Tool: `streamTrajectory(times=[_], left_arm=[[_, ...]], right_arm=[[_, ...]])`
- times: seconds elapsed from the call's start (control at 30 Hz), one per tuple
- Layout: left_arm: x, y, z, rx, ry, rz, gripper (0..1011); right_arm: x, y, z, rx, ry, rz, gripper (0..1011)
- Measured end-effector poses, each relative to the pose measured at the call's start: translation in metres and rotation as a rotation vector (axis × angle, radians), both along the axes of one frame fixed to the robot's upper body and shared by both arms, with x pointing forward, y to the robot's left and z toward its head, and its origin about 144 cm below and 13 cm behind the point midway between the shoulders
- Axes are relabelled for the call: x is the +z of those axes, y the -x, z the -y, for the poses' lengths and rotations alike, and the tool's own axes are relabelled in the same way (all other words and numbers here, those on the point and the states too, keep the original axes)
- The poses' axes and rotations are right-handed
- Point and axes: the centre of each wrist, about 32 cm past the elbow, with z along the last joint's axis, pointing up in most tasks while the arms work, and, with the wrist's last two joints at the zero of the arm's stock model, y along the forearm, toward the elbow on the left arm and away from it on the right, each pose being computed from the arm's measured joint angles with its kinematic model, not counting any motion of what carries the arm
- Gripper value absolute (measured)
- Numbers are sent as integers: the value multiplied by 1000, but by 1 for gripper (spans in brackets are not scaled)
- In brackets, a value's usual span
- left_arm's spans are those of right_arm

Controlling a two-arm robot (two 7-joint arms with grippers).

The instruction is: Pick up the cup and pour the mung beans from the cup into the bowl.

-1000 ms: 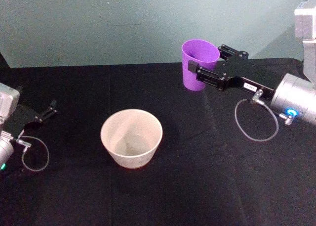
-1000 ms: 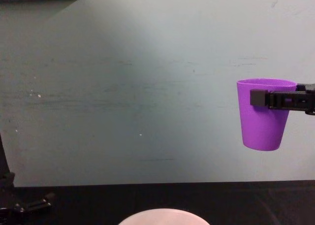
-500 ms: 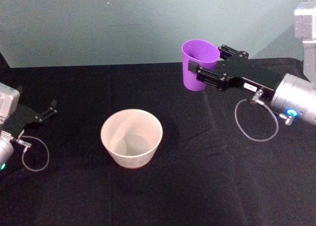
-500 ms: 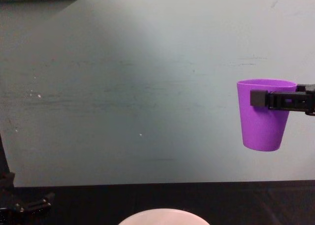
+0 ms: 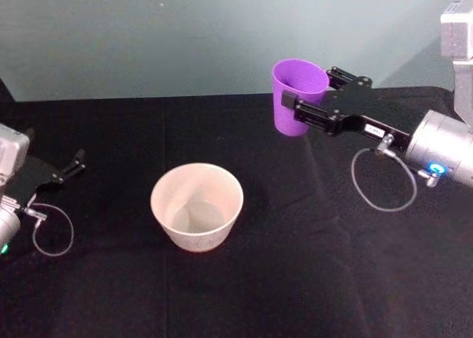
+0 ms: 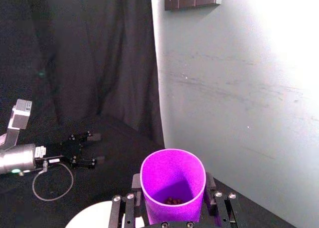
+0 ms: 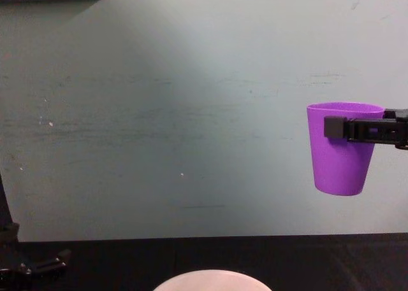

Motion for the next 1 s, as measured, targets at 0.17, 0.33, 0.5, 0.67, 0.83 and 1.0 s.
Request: streamTrajectory(times=[0.17, 0.33, 0.5, 0.67, 0.83, 1.0], left_arm=[[0, 0, 0, 0, 0, 0, 1000], [0, 0, 0, 0, 0, 0, 1000], [0, 0, 0, 0, 0, 0, 1000], [0, 0, 0, 0, 0, 0, 1000], [0, 0, 0, 0, 0, 0, 1000], [0, 0, 0, 0, 0, 0, 1000]], right_arm=[[0, 0, 0, 0, 0, 0, 723], [0, 0, 0, 0, 0, 0, 724], [0, 0, 0, 0, 0, 0, 723], [0, 0, 0, 0, 0, 0, 723], [0, 0, 0, 0, 0, 0, 723], [0, 0, 0, 0, 0, 0, 723]])
